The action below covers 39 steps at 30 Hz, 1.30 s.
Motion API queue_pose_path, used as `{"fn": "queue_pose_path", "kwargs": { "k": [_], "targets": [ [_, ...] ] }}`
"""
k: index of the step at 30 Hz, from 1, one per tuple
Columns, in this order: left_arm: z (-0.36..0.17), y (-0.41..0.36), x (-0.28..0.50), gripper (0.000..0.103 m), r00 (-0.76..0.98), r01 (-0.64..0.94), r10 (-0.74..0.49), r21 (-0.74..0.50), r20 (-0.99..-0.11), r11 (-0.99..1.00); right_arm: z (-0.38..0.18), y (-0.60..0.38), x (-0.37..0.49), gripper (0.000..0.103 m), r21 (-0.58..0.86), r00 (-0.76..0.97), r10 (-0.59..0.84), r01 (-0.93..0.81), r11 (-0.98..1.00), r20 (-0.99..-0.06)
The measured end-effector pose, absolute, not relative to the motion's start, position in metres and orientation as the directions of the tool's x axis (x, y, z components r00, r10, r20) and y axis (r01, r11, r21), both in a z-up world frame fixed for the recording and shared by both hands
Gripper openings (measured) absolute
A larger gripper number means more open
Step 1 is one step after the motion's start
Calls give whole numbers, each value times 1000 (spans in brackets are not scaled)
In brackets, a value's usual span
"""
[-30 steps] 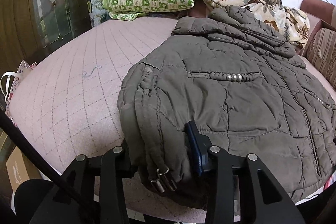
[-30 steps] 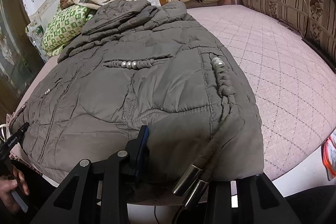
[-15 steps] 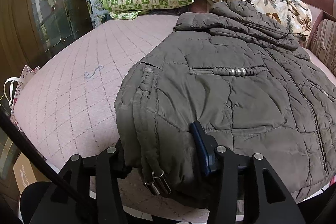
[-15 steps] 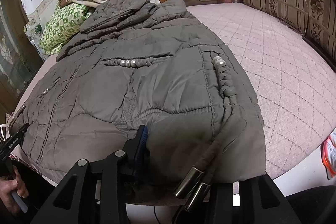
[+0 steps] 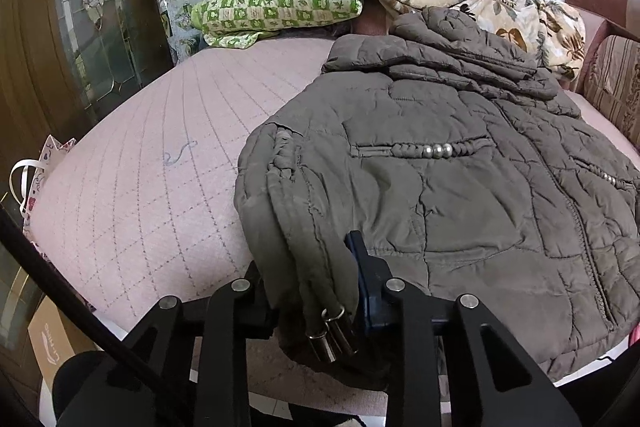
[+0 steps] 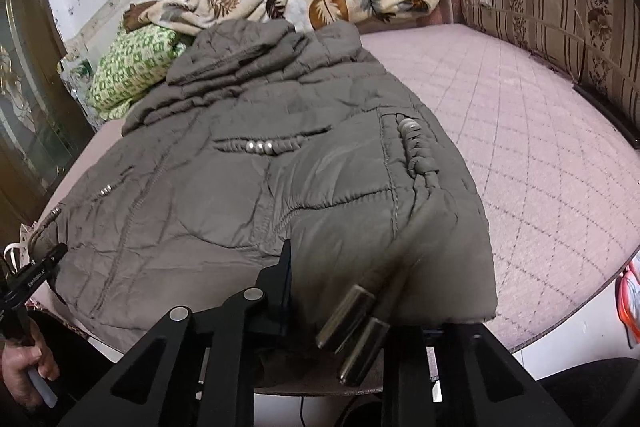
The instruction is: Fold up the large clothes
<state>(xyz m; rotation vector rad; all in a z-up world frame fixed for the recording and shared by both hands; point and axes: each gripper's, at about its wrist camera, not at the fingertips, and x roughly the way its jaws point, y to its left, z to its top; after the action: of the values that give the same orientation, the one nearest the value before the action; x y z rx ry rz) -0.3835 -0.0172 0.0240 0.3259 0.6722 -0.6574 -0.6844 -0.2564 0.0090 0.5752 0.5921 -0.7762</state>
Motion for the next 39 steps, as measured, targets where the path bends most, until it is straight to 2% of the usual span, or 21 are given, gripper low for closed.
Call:
{"fn": "queue_pose_path", "kwargs": {
  "k": [11, 39],
  "targets": [
    [40, -17, -389, 27, 611, 649, -448, 90, -652, 755, 34, -250, -687, 21, 241, 600, -507, 760, 604, -619],
    [70, 2, -381, 27, 605, 656, -483, 52, -633, 753, 63, -250, -697, 18, 250, 632, -522, 741, 623, -573]
  ]
}}
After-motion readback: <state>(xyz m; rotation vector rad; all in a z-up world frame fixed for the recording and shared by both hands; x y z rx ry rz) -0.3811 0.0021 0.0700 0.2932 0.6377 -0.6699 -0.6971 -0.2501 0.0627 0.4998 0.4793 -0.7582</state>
